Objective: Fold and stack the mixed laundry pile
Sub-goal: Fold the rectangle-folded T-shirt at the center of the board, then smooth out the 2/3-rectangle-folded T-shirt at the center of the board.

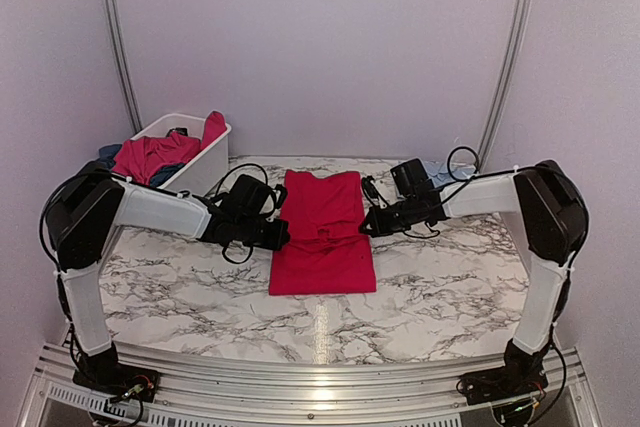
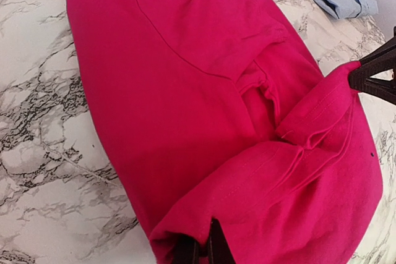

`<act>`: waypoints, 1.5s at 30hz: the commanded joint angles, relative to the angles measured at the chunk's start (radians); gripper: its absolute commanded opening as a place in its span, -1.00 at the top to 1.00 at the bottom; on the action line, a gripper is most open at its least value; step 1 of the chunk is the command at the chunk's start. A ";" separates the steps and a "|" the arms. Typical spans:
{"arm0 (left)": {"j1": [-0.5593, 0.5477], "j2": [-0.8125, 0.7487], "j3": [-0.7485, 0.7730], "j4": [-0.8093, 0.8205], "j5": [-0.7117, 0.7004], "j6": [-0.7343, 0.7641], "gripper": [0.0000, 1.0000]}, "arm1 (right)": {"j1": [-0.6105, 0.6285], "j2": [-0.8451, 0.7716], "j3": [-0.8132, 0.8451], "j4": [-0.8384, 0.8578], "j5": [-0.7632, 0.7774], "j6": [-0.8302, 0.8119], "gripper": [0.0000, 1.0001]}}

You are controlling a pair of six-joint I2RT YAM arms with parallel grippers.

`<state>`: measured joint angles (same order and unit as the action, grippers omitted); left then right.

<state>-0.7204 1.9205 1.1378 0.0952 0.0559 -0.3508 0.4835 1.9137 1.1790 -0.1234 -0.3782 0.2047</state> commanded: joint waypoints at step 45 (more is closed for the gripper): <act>0.061 0.163 0.133 0.202 0.270 -0.081 0.38 | -0.007 0.176 0.106 0.196 -0.253 0.112 0.71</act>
<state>-0.7025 2.0331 1.1995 0.2634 0.2913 -0.4305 0.5274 2.0560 1.2163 0.0143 -0.6052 0.2958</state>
